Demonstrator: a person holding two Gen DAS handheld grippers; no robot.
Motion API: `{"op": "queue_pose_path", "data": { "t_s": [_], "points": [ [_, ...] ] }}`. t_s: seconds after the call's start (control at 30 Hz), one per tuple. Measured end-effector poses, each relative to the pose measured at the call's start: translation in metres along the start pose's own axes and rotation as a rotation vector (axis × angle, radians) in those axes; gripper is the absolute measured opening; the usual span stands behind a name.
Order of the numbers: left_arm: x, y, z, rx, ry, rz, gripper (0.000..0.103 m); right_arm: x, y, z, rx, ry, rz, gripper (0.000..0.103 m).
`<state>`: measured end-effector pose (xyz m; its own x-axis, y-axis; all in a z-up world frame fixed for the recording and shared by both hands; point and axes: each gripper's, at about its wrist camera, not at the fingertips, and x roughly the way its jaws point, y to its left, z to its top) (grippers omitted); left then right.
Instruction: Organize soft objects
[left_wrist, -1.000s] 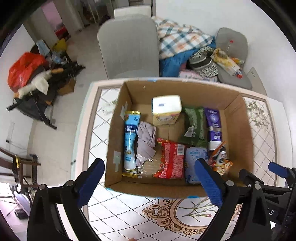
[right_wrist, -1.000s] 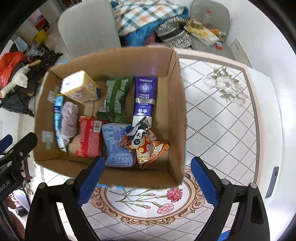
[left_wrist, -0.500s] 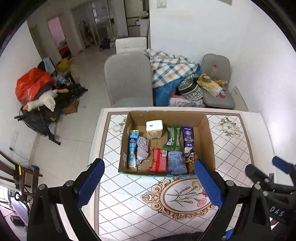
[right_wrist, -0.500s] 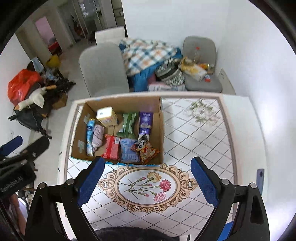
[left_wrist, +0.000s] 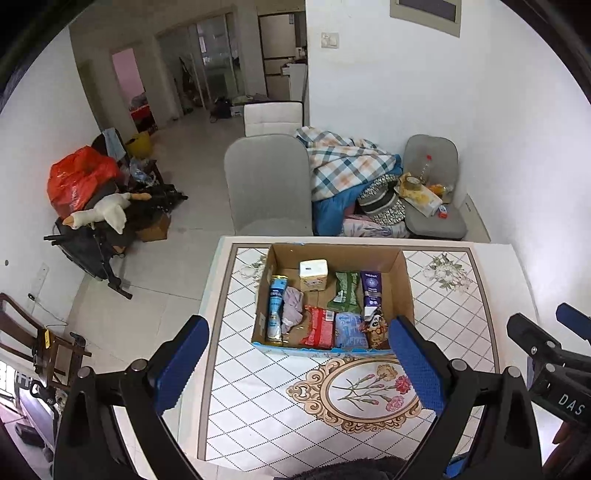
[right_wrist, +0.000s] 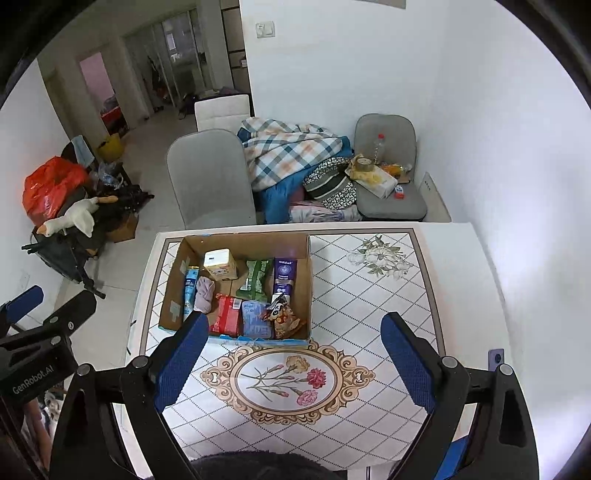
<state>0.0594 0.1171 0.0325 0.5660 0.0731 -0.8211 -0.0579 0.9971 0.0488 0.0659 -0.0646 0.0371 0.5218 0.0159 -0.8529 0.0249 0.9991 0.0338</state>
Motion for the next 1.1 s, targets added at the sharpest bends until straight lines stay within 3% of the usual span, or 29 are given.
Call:
{"op": "queue_pose_path", "data": {
  "t_s": [1.1],
  "points": [
    [-0.011, -0.004, -0.005, -0.014, 0.002, -0.014, 0.100, -0.019, -0.003, -0.005, -0.015, -0.029, 0.003, 0.096]
  ]
}}
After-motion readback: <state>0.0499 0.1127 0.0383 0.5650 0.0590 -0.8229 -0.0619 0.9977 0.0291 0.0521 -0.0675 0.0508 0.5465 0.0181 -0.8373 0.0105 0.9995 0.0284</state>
